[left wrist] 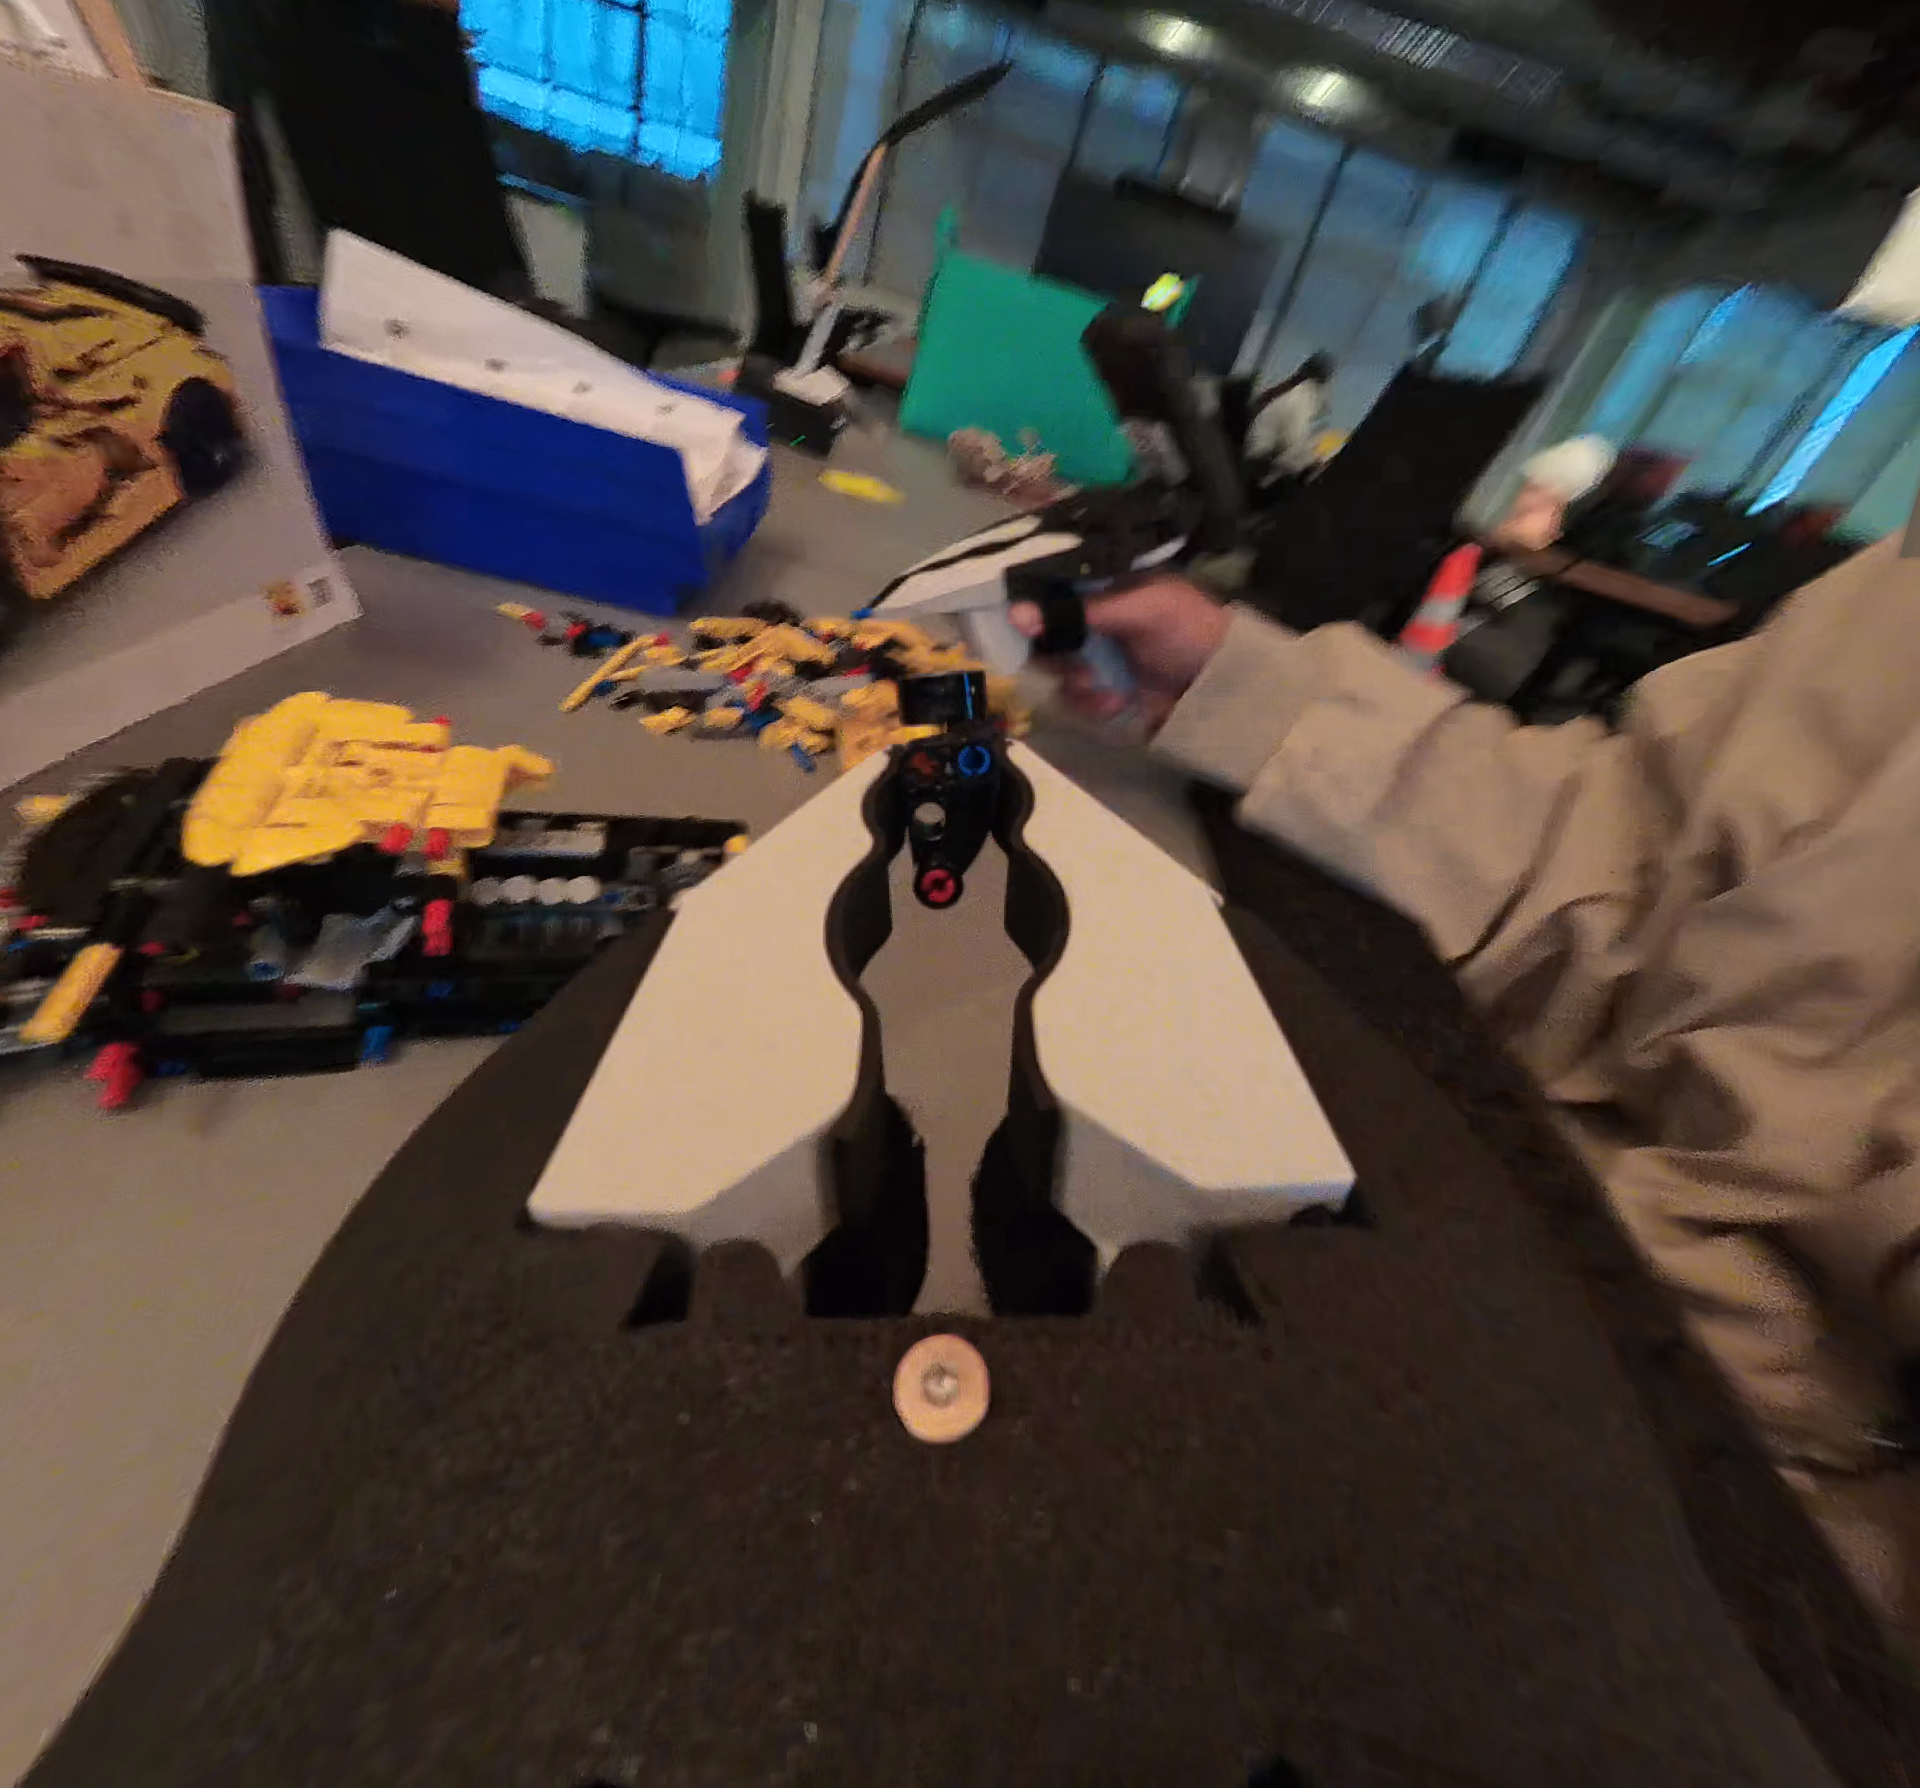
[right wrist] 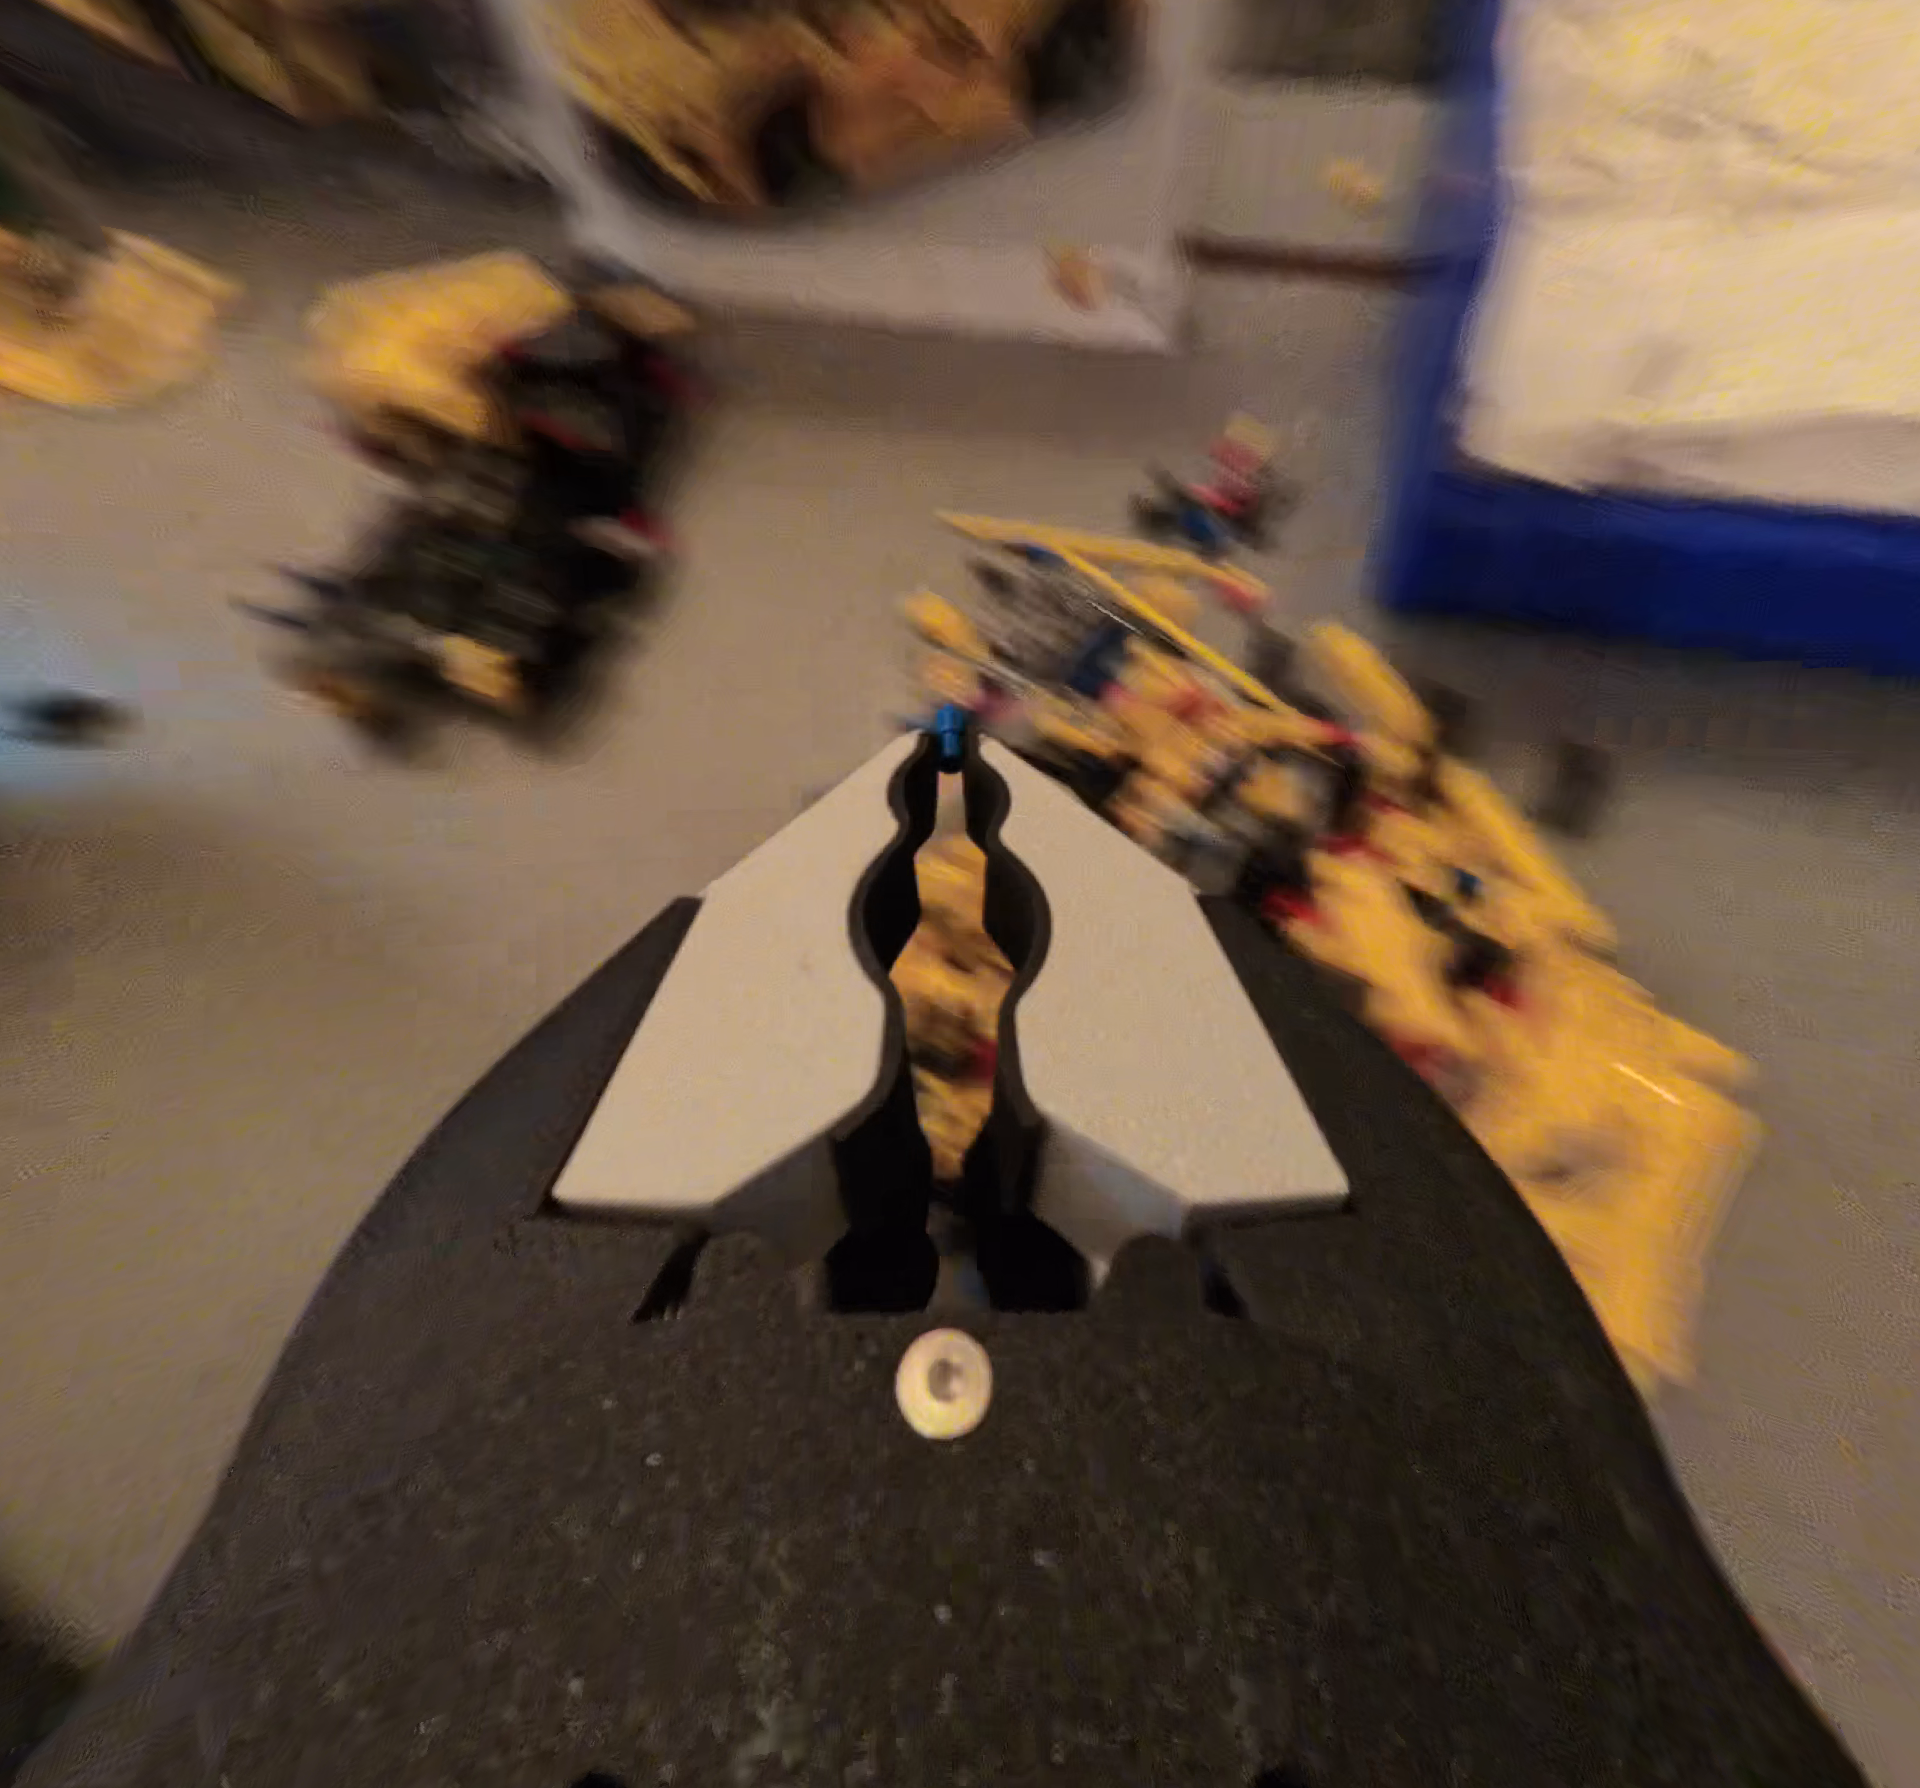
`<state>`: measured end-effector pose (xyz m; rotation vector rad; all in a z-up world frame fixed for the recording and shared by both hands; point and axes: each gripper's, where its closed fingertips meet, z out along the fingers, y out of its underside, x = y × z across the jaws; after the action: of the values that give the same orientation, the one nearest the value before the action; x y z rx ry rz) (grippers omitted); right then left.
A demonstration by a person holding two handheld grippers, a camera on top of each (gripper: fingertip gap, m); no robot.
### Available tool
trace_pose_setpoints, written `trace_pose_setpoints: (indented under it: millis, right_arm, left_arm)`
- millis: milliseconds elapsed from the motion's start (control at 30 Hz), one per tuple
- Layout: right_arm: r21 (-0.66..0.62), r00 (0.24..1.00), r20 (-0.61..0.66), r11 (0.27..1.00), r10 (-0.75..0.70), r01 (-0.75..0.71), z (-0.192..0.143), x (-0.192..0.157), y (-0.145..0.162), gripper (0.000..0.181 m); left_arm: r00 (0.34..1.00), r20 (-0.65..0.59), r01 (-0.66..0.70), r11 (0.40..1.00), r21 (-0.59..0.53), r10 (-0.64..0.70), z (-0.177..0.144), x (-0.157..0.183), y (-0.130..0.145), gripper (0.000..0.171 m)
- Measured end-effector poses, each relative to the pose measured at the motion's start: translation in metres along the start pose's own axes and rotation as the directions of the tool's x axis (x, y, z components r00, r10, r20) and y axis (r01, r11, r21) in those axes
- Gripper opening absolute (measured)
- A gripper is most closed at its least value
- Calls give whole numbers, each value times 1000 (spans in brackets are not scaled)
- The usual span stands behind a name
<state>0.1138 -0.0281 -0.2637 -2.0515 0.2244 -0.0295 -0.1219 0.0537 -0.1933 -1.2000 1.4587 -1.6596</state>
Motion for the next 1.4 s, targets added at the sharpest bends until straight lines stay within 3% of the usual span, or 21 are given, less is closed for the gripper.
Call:
trace_pose_setpoints:
  millis: [67,133,200,267,333,400,500,567,667,867,1000,1167,1400]
  right_arm:
    - [-30,990,-134,999,-32,29,-9,28,8,3]
    - [-75,983,-183,997,-18,4,-9,40,16,4]
    - [-153,973,-223,988,-65,31,-6,48,27,19]
    - [-78,973,-207,993,-98,83,-6,32,10,20]
    - [40,993,-39,993,-108,109,-1,-21,-17,22]
    - [153,962,232,982,-147,114,1,-97,-37,24]
    - [283,756,631,959,-174,-16,-21,-204,-54,24]
    - [317,682,715,941,-153,-122,-28,-231,-59,23]
    - [277,637,764,945,-105,-177,-27,-242,-56,25]
    - [261,804,588,962,-87,-86,5,-234,-44,18]
    - [279,835,542,957,-94,-74,8,-235,-44,13]
    - [221,807,589,968,-36,-118,10,-236,-39,9]
    - [135,741,672,982,6,-131,6,-238,-33,6]
  left_arm:
    - [986,100,-126,990,-59,131,6,-6,6,15]
    - [963,108,-237,968,-88,245,8,0,9,15]
    - [948,82,-301,951,-69,306,11,10,9,15]
    - [938,56,-340,940,-29,341,13,20,5,15]
    - [935,18,-354,935,9,354,14,31,2,15]
    - [945,-15,-324,944,68,326,13,39,-3,16]
    - [965,-83,-240,966,97,248,14,47,-5,16]
    - [961,-63,-263,962,75,268,16,44,-1,16]
    - [924,31,-381,924,-8,381,20,33,8,16]
    - [717,255,-584,759,-288,649,22,-6,22,15]
    - [595,244,-660,638,-397,766,25,-7,29,15]
    - [473,201,-724,509,-466,858,28,-5,36,15]
    - [400,138,-761,412,-501,906,26,2,39,15]
